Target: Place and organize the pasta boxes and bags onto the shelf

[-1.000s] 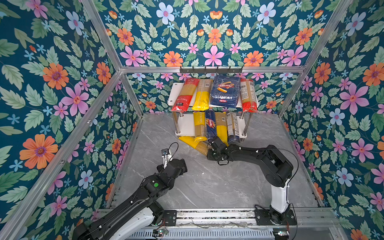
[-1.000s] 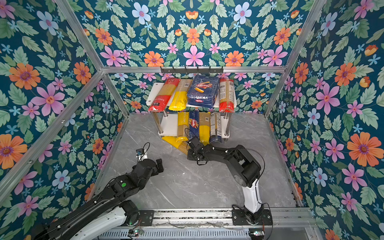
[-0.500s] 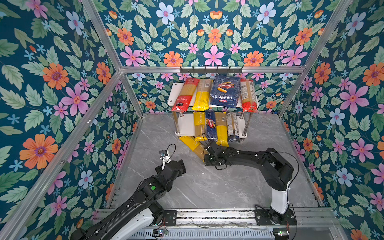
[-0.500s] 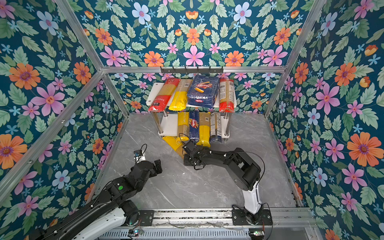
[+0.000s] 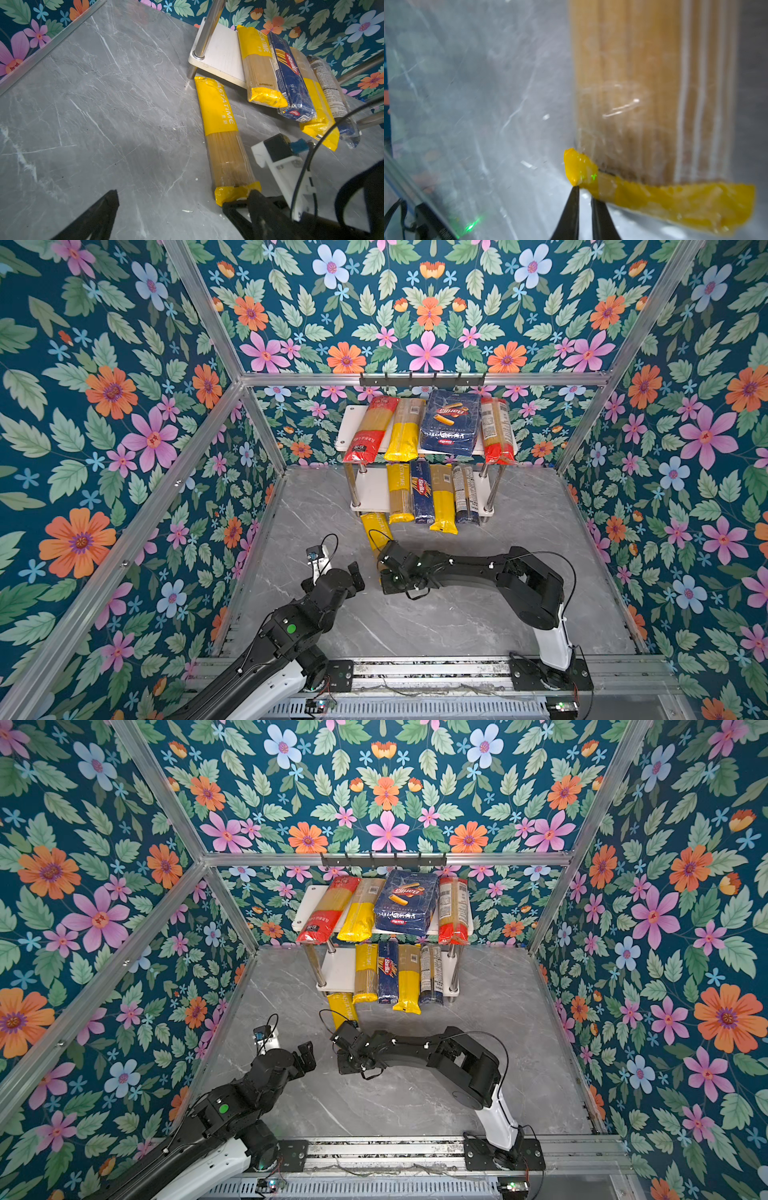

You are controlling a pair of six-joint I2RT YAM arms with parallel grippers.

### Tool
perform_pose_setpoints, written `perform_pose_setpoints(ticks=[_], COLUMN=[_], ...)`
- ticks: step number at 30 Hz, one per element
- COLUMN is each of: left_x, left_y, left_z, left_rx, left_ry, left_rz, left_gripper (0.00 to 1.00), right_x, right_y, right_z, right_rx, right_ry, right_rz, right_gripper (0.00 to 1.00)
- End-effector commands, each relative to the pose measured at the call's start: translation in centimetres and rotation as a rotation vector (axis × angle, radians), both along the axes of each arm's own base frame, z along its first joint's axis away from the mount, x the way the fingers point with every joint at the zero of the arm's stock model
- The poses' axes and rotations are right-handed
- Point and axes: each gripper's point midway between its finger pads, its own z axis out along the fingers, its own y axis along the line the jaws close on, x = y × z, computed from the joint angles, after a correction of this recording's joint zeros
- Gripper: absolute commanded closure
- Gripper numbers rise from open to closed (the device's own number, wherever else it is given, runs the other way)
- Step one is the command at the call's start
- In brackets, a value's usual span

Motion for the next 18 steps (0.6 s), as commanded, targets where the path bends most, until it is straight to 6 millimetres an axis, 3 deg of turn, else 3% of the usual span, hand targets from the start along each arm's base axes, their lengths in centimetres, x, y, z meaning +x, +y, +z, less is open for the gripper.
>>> perform_pose_setpoints(ticks=[1, 4, 7, 9, 13, 18], left_x=[-0.2, -0.2, -0.1, 0.0, 0.5, 2.1], left_y=[0.8, 1.1, 1.0, 0.8, -0.4, -3.4], left_z=[-0.2, -0.5, -0.8, -1.1, -1.7, -2.8], left_rx=[0.017, 0.034, 0.047, 0.048, 0.027, 0.014], left_ry=[0.01, 0.024, 0.041, 0.055, 0.073, 0.119], left_rz=[0.035, 0.056, 0.061, 0.061, 0.038, -0.012], left_gripper=[0.0, 0.0, 0.0, 0.0, 0.0, 0.0], right_x=[-1.7, -2.6, -3.0, -3.2, -3.5, -3.7], right_y=[1.0, 1.0, -0.8, -2.7, -6.6, -12.0], right_z=[0.7, 1.7, 3.1, 4.1, 5.3, 6.0], right_rx=[0.02, 0.052, 0.049, 0.03, -0.048, -0.155], right_ry=[0.034, 0.042, 0.009, -0.024, -0.076, -0.132], right_rz=[0.033, 0.053, 0.044, 0.034, 0.0, -0.067], right_gripper=[0.81, 0.66, 0.44, 0.36, 0.3, 0.24])
